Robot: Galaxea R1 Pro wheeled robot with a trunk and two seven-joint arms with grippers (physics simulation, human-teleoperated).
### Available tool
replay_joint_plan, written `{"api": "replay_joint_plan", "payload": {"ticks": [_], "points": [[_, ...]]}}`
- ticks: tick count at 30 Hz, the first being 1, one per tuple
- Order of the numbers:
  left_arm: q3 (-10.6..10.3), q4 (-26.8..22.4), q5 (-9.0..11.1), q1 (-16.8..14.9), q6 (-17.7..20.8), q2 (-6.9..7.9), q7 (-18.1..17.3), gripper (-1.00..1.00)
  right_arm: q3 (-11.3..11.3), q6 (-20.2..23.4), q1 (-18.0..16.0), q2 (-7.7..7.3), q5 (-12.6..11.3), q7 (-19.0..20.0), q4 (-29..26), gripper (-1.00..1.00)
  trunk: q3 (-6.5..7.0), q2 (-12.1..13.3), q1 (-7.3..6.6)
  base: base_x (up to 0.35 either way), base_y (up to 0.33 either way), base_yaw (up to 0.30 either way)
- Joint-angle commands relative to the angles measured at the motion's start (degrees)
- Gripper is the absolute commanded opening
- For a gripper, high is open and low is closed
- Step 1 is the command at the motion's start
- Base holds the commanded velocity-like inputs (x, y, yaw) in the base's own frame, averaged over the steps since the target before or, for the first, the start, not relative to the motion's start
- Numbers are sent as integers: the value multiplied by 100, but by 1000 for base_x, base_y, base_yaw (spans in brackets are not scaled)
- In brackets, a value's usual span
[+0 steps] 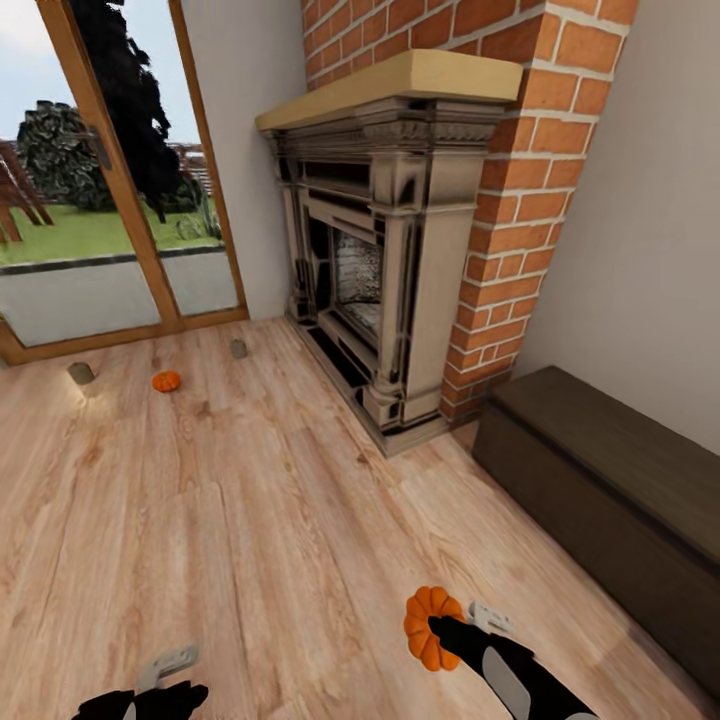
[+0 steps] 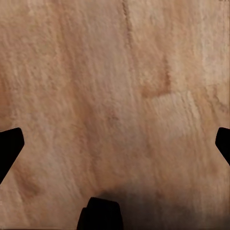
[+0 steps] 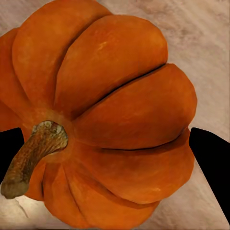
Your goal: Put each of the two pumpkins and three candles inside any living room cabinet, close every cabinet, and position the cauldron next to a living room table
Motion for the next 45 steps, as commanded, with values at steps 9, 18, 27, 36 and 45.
{"api": "replay_joint_plan", "payload": {"ticks": [9, 18, 27, 36, 45], "points": [[-4, 19, 0, 0, -15, -1, 0, 100, 489, -199, -1, 11, -1, -114, -1, -100, -6, 0, 0, 86, 18, 295], [3, 27, 2, 0, -2, -1, 0, 100, 749, -225, 1, 13, 0, -415, -1, -100, 82, 241, -132, 7, 3, 296], [3, 41, -8, 0, 2, -1, 8, 100, 770, -231, 0, 16, 6, -424, -1, -100, 222, 602, -329, 0, 0, 294], [6, 42, -10, 0, 41, 0, 9, 100, 775, -231, 0, 22, 8, -511, -1, -100, 361, 963, -527, 0, 0, 294], [-9, 42, -7, 0, -42, 1, 0, 100, 765, -270, 3, 12, 7, -514, 9, -100, 342, 963, -527, 34, 0, 222]]}}
